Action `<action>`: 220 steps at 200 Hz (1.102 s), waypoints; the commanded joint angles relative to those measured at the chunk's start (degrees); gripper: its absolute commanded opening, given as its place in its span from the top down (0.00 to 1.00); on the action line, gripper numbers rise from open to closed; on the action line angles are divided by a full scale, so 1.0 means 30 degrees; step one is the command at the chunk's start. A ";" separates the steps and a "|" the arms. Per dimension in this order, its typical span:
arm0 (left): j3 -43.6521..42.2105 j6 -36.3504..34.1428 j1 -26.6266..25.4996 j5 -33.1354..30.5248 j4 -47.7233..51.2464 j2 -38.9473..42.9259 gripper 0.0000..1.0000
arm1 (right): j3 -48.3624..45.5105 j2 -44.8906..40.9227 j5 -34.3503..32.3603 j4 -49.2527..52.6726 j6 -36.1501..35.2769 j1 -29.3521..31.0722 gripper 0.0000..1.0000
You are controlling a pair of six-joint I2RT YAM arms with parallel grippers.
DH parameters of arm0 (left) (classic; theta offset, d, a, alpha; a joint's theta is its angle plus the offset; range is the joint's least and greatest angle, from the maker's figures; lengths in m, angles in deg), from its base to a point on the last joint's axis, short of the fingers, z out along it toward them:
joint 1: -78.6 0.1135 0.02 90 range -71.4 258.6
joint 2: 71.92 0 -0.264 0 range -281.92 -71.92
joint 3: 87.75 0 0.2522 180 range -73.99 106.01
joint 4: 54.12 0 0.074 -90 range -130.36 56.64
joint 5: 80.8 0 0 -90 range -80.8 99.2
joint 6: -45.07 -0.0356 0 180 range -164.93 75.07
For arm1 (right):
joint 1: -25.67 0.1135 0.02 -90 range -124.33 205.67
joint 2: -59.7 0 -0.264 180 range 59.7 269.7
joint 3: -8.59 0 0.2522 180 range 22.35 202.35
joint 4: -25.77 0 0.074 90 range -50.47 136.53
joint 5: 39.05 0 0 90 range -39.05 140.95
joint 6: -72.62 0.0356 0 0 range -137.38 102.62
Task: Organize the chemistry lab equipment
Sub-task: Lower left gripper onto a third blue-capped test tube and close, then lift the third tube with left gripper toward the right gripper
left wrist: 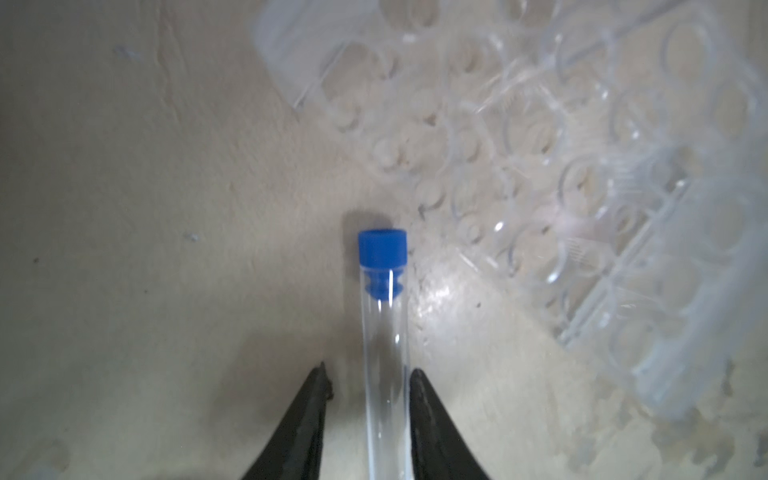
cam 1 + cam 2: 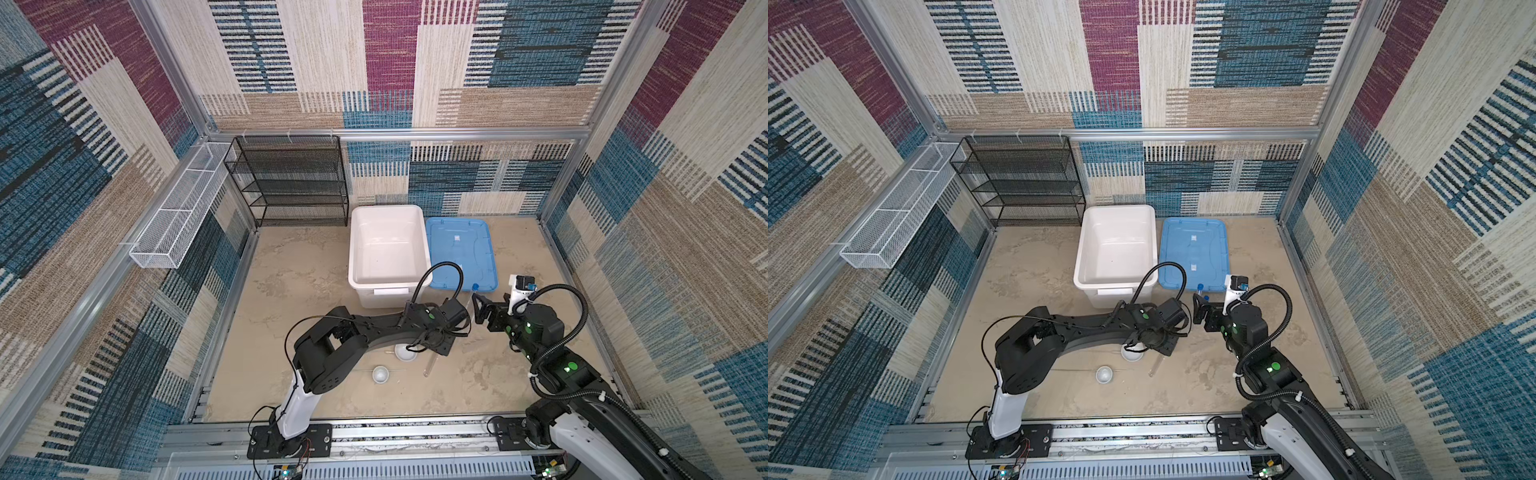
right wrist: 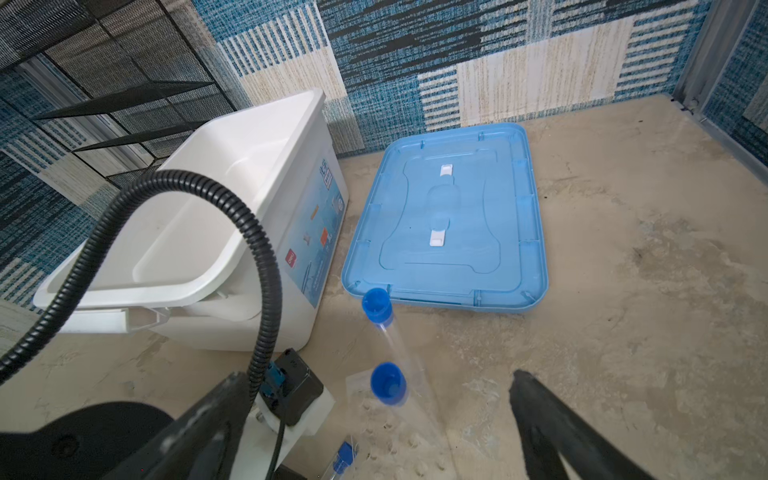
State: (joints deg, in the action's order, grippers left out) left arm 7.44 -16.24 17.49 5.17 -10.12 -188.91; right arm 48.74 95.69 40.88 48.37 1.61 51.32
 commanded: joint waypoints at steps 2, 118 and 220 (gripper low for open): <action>-0.0106 -0.0047 -0.0197 0.0494 0.2467 0.0176 0.67 | 0.0020 -0.0065 0.0089 -0.0607 -0.0136 0.0005 0.01; -0.0034 -0.0057 -0.0546 0.1413 0.3446 -0.0291 0.77 | -0.0169 0.0156 0.0191 -0.0662 -0.0200 0.0005 0.01; -0.1571 0.0126 -0.0464 0.0719 0.1140 0.1726 0.84 | -0.0083 0.0893 0.1608 -0.0967 -0.0016 0.0005 0.01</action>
State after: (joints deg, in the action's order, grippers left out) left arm 3.98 -16.44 16.07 7.33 -6.31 -185.67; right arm 48.22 98.51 44.47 48.00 0.99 51.32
